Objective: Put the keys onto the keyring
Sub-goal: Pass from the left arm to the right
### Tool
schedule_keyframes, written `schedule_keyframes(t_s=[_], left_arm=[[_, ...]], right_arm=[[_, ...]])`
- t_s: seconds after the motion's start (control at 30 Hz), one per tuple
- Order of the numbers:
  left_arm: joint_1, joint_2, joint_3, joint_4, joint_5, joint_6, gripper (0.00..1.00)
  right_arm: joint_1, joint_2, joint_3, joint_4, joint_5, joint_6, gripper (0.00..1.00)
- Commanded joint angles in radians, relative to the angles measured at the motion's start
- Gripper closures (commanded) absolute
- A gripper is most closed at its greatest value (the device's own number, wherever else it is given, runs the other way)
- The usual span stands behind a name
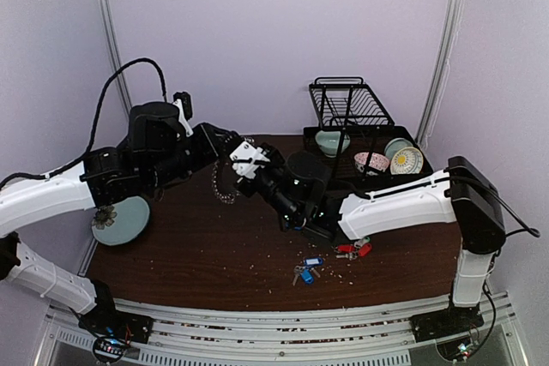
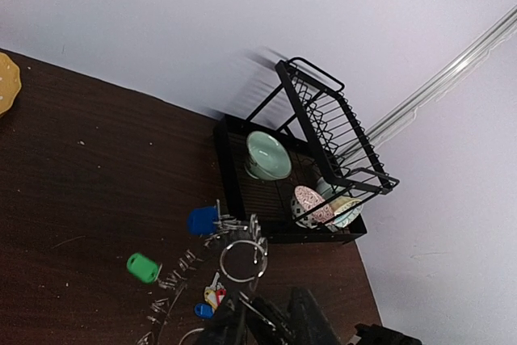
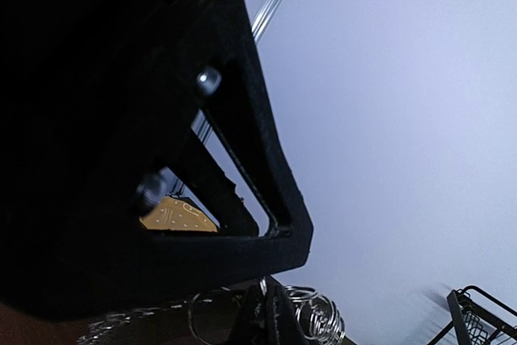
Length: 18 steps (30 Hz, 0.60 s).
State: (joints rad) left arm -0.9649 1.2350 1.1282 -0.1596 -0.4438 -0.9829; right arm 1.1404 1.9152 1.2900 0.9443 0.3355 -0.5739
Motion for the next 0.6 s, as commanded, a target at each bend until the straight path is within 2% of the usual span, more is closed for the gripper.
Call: schedule_keyframes(t_s=[0.0, 0.17, 0.47, 0.57], left_arm=[[0.019, 0.002, 0.003, 0.067, 0.029, -0.023, 0.79], [0.027, 0.009, 0.002, 0.054, 0.051, -0.03, 0.84], [0.044, -0.003, -0.021, 0.014, 0.043, -0.059, 0.85], [0.047, 0.002, -0.019, 0.007, 0.05, -0.052, 0.9]], right_arm=[[0.01, 0.013, 0.046, 0.035, -0.007, -0.036, 1.0], [0.017, 0.019, 0.058, 0.023, -0.002, -0.092, 1.0], [0.032, 0.033, 0.081, -0.001, 0.017, -0.189, 1.0], [0.043, 0.038, 0.082, -0.006, 0.021, -0.235, 1.0]])
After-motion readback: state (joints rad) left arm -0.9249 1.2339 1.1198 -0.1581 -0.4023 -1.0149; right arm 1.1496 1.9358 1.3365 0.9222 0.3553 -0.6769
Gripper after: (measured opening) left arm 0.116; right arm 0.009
